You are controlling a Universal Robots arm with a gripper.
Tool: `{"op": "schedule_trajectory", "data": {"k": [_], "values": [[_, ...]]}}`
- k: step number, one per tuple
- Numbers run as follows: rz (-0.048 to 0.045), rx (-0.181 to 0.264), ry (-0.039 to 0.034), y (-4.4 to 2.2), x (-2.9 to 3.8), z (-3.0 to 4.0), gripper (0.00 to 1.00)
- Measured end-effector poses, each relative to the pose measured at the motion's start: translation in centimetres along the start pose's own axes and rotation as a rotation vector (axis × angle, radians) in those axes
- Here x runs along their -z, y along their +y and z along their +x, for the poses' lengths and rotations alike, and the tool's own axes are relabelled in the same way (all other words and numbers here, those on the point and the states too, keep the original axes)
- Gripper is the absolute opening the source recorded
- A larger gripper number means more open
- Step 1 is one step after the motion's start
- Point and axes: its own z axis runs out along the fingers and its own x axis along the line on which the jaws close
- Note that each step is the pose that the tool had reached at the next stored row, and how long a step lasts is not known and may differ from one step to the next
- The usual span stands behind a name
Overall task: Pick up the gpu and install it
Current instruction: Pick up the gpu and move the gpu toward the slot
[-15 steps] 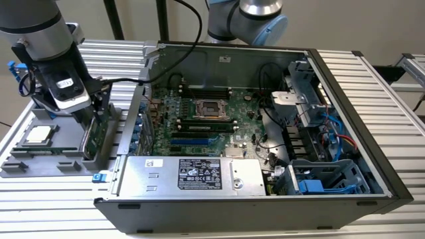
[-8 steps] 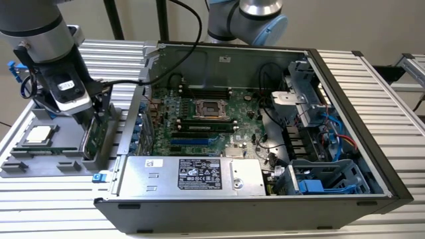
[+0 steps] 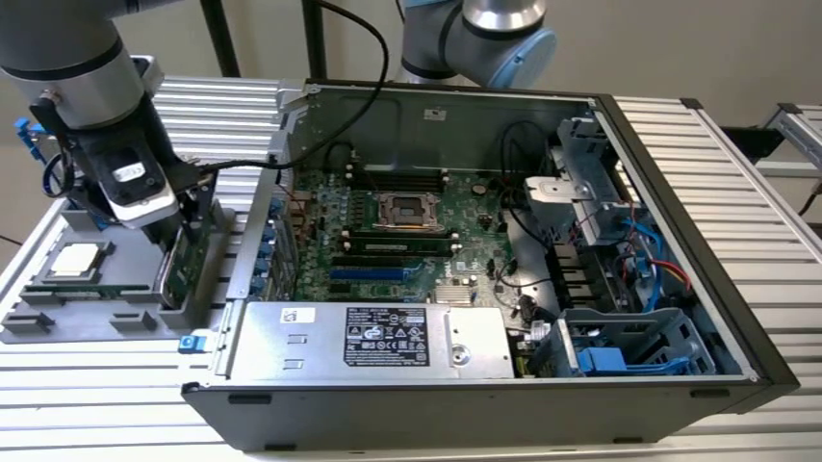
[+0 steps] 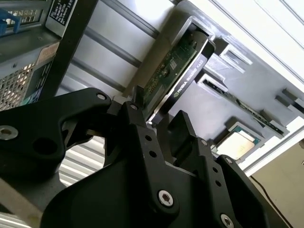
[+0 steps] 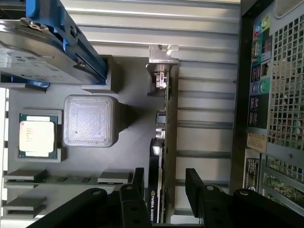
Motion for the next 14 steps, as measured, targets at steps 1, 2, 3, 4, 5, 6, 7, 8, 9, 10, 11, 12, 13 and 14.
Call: {"op": "schedule_trajectory", "data": {"k": [1, 2, 3, 4, 5, 6, 7, 8, 9, 10, 11, 12, 13, 14], "values": [[0.0001, -0.001, 0.001, -0.01, -0.21, 0.07, 1.0], [0.0, -0.001, 0.0013, -0.01, -0.32, 0.09, 1.0], [0.0, -0.001, 0.0015, -0.02, -0.43, 0.11, 1.0], [-0.0001, -0.002, 0.0017, -0.02, -0.53, 0.12, 1.0], [0.0, -0.002, 0.002, -0.03, -0.62, 0.13, 1.0], [0.0, -0.002, 0.0022, -0.03, -0.72, 0.14, 1.0], [0.0, -0.002, 0.0024, -0.03, -0.81, 0.15, 1.0], [0.0, -0.002, 0.0027, -0.04, -0.89, 0.16, 1.0], [0.0001, -0.002, 0.0031, -0.04, -0.99, 0.16, 1.0], [0.0001, -0.002, 0.0034, -0.05, -1.08, 0.17, 1.0], [0.0001, -0.002, 0.0038, -0.05, -1.16, 0.18, 1.0], [0.0001, -0.003, 0.004, -0.05, -1.25, 0.18, 1.0], [0.0001, -0.003, 0.0043, -0.06, -1.33, 0.18, 1.0], [0.0001, -0.003, 0.0047, -0.06, -1.41, 0.19, 1.0]]}}
